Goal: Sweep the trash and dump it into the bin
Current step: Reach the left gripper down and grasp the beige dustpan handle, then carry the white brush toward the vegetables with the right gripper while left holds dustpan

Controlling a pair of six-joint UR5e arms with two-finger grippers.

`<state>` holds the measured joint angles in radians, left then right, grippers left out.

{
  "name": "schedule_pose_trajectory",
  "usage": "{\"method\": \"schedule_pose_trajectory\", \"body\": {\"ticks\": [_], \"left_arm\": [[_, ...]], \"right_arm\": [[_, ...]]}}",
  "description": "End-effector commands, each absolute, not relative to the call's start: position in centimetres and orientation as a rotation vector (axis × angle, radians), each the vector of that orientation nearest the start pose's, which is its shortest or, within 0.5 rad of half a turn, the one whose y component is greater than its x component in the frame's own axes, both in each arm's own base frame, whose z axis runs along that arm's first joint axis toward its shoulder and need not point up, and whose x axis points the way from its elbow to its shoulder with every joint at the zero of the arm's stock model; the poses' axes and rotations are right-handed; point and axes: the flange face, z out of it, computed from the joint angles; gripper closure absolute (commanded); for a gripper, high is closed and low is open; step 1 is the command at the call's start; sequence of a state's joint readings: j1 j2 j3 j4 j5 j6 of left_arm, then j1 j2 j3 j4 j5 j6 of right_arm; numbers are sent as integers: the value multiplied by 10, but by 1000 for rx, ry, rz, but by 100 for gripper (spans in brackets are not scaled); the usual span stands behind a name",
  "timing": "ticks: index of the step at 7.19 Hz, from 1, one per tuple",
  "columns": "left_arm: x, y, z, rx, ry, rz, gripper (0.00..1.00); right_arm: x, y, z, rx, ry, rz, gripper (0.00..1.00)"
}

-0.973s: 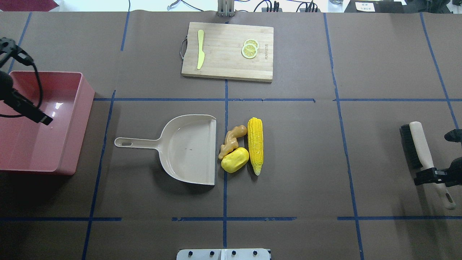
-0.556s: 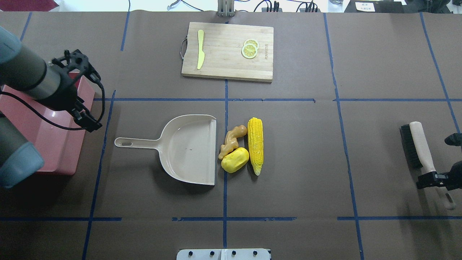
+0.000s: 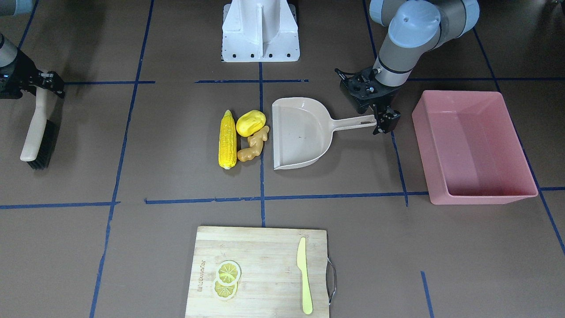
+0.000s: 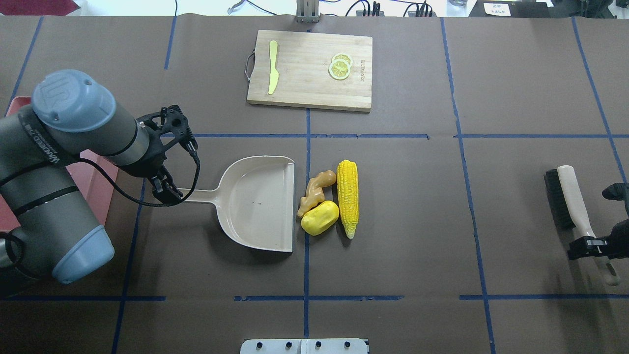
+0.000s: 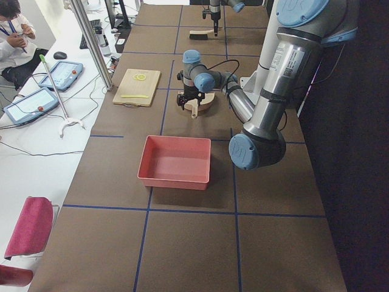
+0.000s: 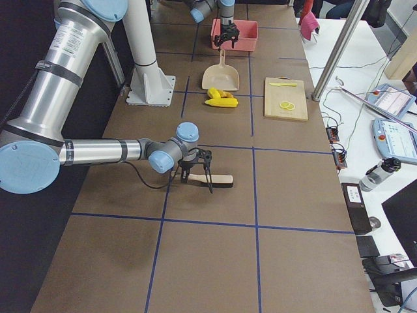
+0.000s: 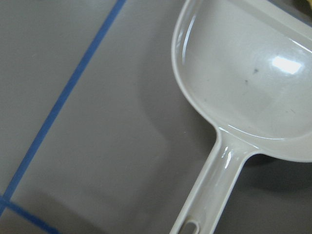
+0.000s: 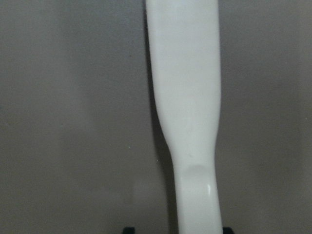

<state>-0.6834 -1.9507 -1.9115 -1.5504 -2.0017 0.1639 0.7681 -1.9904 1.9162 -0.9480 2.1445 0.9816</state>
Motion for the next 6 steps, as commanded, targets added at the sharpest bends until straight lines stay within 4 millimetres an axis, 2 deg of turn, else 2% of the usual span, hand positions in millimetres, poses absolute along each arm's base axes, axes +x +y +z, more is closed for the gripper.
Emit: {"method": "schedule_pose_trajectory", "body": {"ticks": [1, 2, 3, 4, 5, 6], "left_arm": [[405, -444, 307, 569, 637, 1278, 1], [407, -444, 308, 572, 645, 1282, 1], [409, -444, 310, 567, 643, 1283, 2], [415, -443, 311, 560, 646, 1290, 2], [431, -434, 317, 541, 650, 1316, 2], [435, -434, 319, 556, 650, 1336, 4]], "right_arm": [[-198, -298, 596, -97, -771, 1, 88], [-203, -298, 573, -72, -801, -17, 97], [-216, -309, 547, -34, -848, -39, 100], [-237, -328, 519, 8, -901, -64, 100], [-265, -333, 490, 27, -951, -118, 100], [-280, -343, 466, 54, -986, -133, 100]]}}
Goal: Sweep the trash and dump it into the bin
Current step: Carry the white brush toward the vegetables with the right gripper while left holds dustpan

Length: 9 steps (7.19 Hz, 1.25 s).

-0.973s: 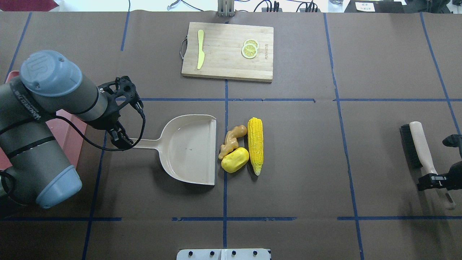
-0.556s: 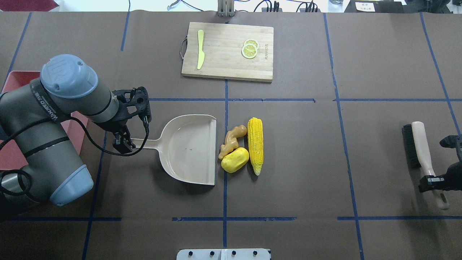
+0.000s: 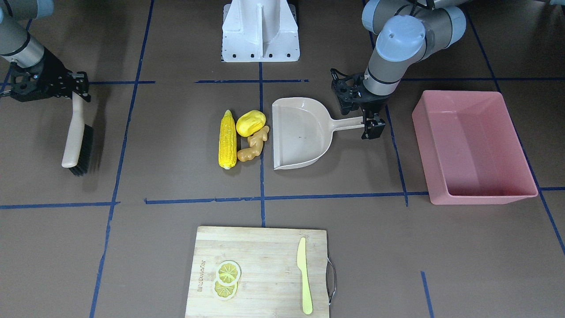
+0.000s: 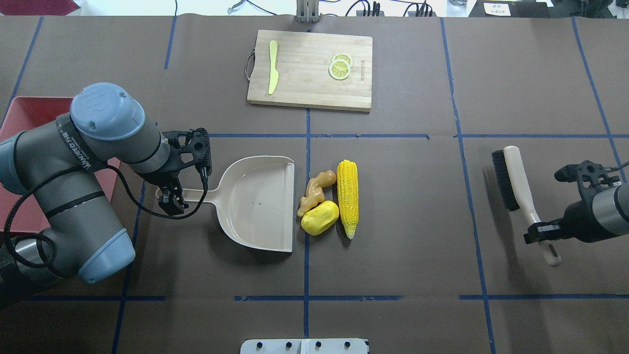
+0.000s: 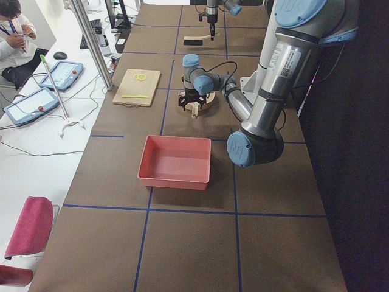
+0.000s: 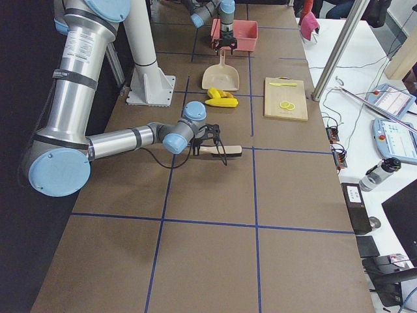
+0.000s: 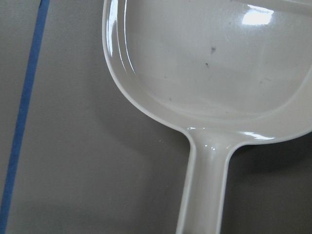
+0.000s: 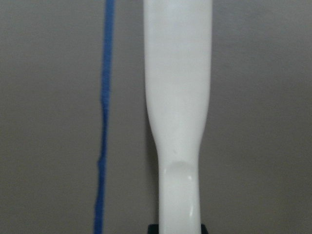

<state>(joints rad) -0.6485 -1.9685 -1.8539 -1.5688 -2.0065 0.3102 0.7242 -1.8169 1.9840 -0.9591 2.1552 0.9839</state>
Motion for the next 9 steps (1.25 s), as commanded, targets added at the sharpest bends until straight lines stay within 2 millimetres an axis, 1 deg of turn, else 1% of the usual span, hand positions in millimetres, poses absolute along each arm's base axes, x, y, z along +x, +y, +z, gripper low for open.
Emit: {"method": "schedule_pose_trajectory", "body": {"ticks": [1, 2, 3, 4, 5, 6, 7, 8, 9], "left_arm": [[441, -433, 325, 547, 648, 1351, 5], [443, -432, 327, 544, 646, 1355, 8], [443, -433, 329, 549, 638, 1380, 15], [444, -433, 330, 548, 635, 1386, 31], [442, -431, 329, 550, 635, 1387, 50], [439, -430, 330, 550, 636, 1388, 65], [437, -431, 329, 562, 628, 1416, 71], [433, -434, 329, 565, 625, 1411, 82], [433, -435, 328, 569, 622, 1409, 85]], "right_arm": [[-296, -350, 444, 59, -999, -147, 100], [-317, -366, 414, 55, -997, -149, 100], [-332, -377, 388, 42, -979, -140, 100], [-342, -375, 385, 33, -966, -149, 100], [-352, -370, 378, 25, -974, -159, 100], [-377, -356, 371, -11, -976, -162, 100], [-391, -354, 358, -2, -973, -169, 100], [-406, -347, 350, -3, -962, -188, 100], [-418, -345, 341, 10, -962, -197, 99]]}}
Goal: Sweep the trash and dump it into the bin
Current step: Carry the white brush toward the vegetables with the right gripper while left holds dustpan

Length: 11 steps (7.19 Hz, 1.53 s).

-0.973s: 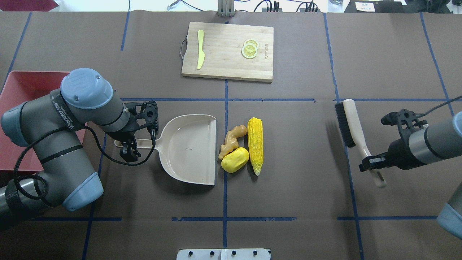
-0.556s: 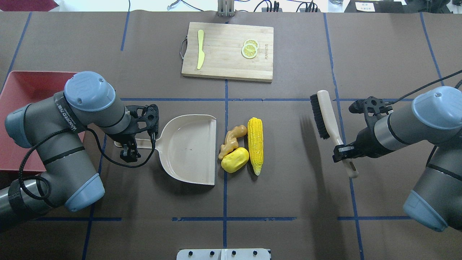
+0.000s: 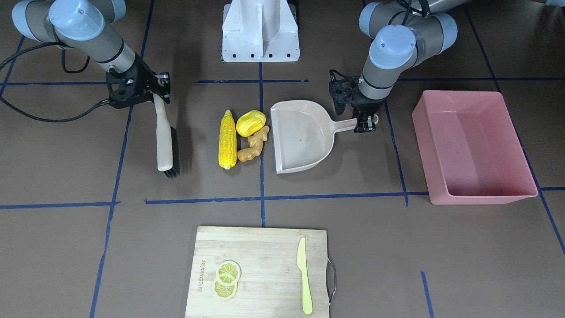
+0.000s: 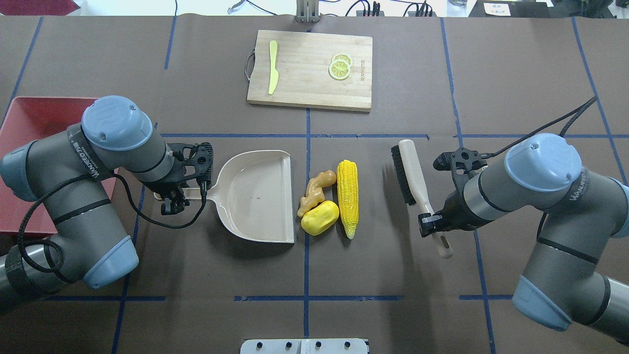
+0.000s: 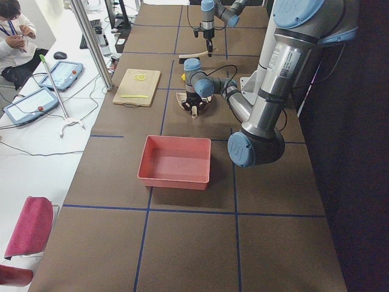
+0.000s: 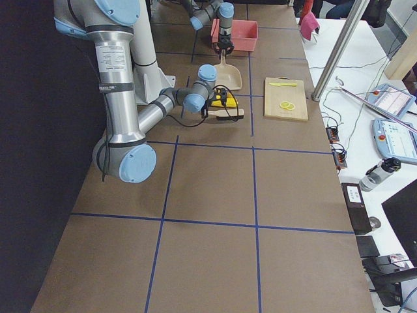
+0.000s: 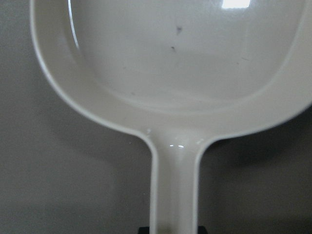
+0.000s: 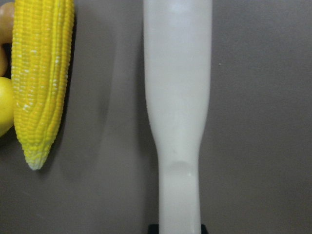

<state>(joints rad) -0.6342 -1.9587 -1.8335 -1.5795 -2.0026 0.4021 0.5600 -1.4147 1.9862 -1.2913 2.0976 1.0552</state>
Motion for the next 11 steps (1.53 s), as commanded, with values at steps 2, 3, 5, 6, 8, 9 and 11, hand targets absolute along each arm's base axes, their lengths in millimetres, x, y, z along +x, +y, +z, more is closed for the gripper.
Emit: {"method": "schedule_pose_trajectory", "body": {"ticks": [2, 3, 5, 6, 8, 9, 11], "left_arm": [[434, -436, 323, 580, 626, 1408, 88], [436, -434, 321, 575, 632, 1401, 89], [439, -434, 315, 583, 635, 1395, 90], [440, -434, 314, 581, 636, 1395, 90], [440, -435, 313, 589, 613, 1391, 90], [438, -439, 313, 600, 579, 1381, 90], [437, -439, 311, 612, 555, 1376, 90]], "right_arm": [[-437, -340, 332, -31, -918, -206, 99], [-452, -336, 317, -67, -886, -188, 100], [-471, -320, 311, -92, -851, -149, 100], [-482, -309, 313, -107, -822, -97, 100], [-487, -299, 314, -122, -802, -101, 100], [-489, -298, 310, -122, -804, -103, 100], [-497, -291, 304, -133, -797, -110, 100]]}}
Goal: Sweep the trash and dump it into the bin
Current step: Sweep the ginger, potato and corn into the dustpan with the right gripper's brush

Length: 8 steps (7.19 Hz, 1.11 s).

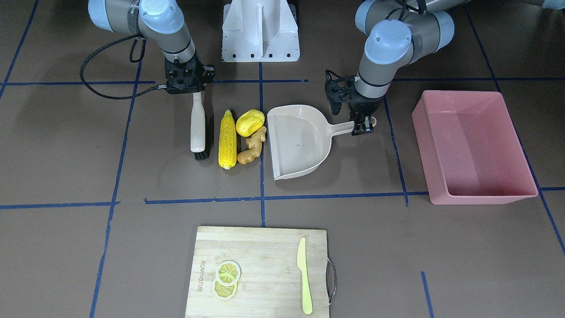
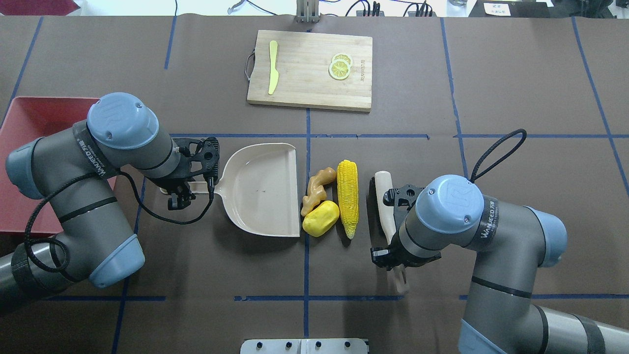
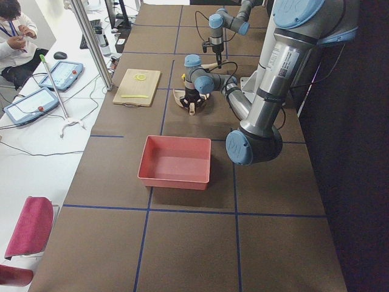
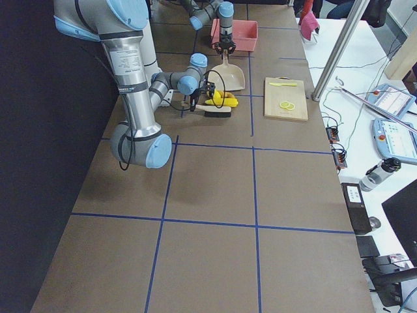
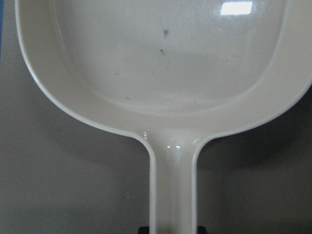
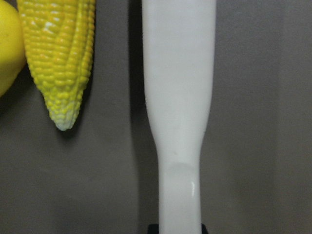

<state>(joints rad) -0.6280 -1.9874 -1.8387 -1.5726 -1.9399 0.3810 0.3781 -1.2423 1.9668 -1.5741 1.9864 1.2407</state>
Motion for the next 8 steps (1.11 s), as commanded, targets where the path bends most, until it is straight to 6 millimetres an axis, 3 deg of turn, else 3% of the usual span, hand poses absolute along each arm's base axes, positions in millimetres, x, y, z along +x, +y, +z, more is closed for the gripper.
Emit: {"method": "schedule_pose_trajectory", "body": {"ticks": [1, 3, 6, 8], "left_arm": [[437, -443, 311, 628, 498, 1364, 91], [440, -440, 310, 606, 490, 1380, 91], [437, -438, 291, 593, 490, 1386, 92], [450, -423, 285, 575, 503, 1405, 92]], "right_arm": [[-498, -290, 306, -135, -789, -110, 100], [-499, -290, 305, -136, -789, -111, 100], [-502, -293, 307, -121, -782, -106, 100], [-509, -295, 302, -119, -786, -107, 100]]}}
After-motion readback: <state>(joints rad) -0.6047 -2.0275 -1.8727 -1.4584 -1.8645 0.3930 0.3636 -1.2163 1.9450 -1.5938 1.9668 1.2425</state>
